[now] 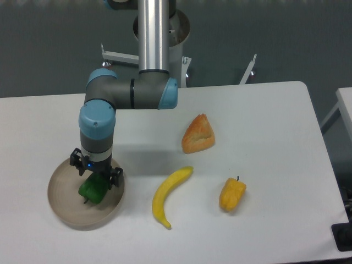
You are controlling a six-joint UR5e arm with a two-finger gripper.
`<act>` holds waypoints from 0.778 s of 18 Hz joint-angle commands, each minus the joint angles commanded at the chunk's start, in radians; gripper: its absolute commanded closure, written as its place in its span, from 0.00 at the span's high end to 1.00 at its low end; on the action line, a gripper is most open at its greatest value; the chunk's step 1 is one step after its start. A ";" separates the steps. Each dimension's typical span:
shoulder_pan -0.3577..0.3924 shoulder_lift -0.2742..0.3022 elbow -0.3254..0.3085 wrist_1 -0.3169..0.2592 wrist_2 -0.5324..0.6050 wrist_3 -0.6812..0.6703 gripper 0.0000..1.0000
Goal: Pick up the green pepper from the plate
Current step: 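Lower the gripper around the green pepper on the plate, then close the gripper on the green pepper, then lift the green pepper off the plate and carry it toward the banana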
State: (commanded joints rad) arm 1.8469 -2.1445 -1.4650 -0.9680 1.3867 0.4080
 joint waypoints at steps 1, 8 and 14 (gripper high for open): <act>0.000 0.002 0.002 0.002 0.003 0.002 1.00; -0.006 0.002 -0.003 0.000 0.009 0.008 0.55; -0.006 0.008 0.002 -0.002 0.008 0.011 0.45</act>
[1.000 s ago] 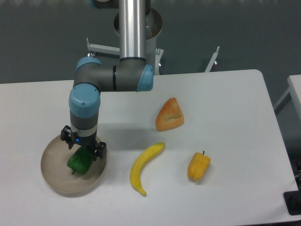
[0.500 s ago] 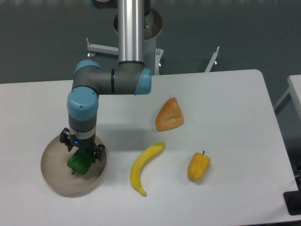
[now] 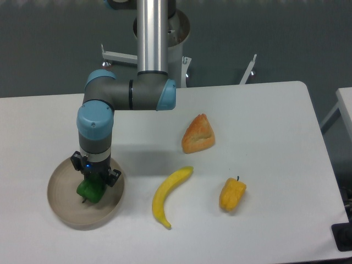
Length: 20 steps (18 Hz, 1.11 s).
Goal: Pick up the green pepper from the plate
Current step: 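Lift the green pepper off the plate and carry it toward the banana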
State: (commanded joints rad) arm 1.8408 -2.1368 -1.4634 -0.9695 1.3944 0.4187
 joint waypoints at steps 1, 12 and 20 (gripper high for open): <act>0.000 0.002 0.002 0.000 0.000 0.002 0.44; 0.158 0.107 0.057 -0.160 0.080 0.349 0.41; 0.396 0.127 0.064 -0.160 0.138 0.675 0.41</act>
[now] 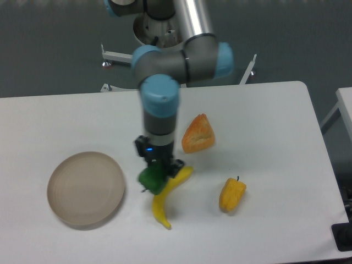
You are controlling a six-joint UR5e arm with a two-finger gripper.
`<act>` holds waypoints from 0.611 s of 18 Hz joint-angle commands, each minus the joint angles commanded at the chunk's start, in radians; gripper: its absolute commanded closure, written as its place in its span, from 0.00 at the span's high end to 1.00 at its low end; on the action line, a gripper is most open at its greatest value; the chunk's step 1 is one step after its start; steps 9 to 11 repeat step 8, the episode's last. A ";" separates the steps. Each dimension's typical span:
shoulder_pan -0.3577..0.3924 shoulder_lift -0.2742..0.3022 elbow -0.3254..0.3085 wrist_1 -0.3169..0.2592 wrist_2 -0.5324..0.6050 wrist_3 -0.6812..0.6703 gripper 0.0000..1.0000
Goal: Pick up the green pepper from the plate
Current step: 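Lift the green pepper off the plate and carry it toward the banana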
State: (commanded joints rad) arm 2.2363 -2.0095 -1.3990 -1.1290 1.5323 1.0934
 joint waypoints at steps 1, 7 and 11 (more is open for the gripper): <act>0.015 -0.005 0.008 0.002 0.012 0.034 0.41; 0.051 -0.040 0.051 0.012 0.069 0.121 0.41; 0.052 -0.046 0.060 0.012 0.071 0.123 0.41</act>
